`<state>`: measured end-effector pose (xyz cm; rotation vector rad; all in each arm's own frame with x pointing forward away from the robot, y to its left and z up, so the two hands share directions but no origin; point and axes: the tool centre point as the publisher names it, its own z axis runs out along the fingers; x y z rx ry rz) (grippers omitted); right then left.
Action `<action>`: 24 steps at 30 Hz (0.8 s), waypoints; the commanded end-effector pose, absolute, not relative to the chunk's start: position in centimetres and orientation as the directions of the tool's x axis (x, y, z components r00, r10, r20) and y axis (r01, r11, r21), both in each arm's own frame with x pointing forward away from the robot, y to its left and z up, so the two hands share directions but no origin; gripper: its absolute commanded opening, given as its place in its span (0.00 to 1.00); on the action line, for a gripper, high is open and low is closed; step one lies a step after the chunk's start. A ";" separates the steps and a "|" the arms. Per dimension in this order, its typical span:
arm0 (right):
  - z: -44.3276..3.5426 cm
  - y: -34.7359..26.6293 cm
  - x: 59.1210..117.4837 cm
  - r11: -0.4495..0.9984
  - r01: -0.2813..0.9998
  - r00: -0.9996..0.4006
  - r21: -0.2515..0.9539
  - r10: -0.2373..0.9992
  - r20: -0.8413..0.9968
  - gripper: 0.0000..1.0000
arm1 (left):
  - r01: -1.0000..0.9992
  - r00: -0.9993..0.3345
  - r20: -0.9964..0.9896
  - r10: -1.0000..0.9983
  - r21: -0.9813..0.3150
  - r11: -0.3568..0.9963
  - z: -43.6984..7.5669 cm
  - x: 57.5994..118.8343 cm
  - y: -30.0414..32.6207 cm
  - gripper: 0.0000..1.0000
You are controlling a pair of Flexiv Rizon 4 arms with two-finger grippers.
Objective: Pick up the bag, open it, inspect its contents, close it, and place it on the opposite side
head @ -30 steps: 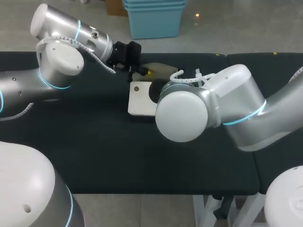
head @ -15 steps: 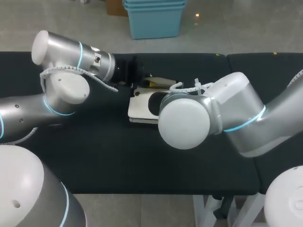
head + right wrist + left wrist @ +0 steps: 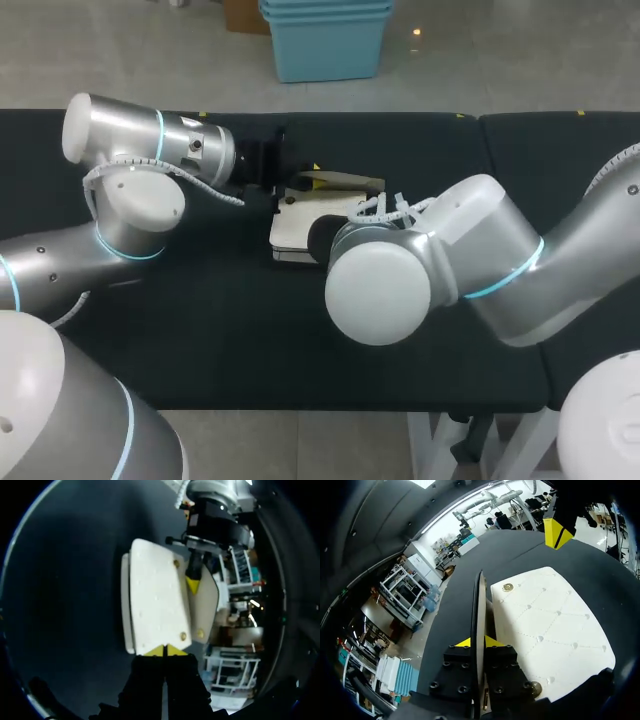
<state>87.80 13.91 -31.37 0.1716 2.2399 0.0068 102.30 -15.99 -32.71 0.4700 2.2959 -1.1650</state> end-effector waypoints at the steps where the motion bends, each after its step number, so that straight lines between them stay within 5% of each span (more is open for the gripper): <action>1: -32.3 14.2 87.4 0.990 0.127 -0.598 0.062 0.126 -0.792 0.00 | 0.528 -0.804 -0.590 0.076 -0.649 0.547 -32.9 103.1 -16.1 0.00; 2: -32.4 14.2 87.2 0.990 0.131 -0.597 0.053 0.122 -0.793 0.02 | 0.528 -0.804 -0.590 0.075 -0.649 0.548 -33.0 103.2 -16.1 0.00; 4: -32.4 14.2 86.9 0.989 0.136 -0.597 0.052 0.124 -0.793 0.30 | 0.523 -0.806 -0.588 0.072 -0.650 0.551 -33.2 103.4 -16.1 0.00; 6: -32.4 14.1 86.5 0.988 0.146 -0.592 0.054 0.131 -0.795 0.42 | 0.511 -0.813 -0.579 0.065 -0.656 0.555 -33.4 103.6 -16.0 0.00; 16: -34.0 15.4 85.9 0.991 0.098 -0.570 0.094 0.133 -0.811 0.43 | 0.495 -0.824 -0.563 0.061 -0.664 0.560 -33.8 104.1 -15.9 0.00; 24: -36.0 16.0 87.5 0.993 0.091 -0.591 0.079 0.118 -0.798 0.35 | 0.492 -0.828 -0.557 0.064 -0.667 0.559 -33.8 104.4 -15.8 0.00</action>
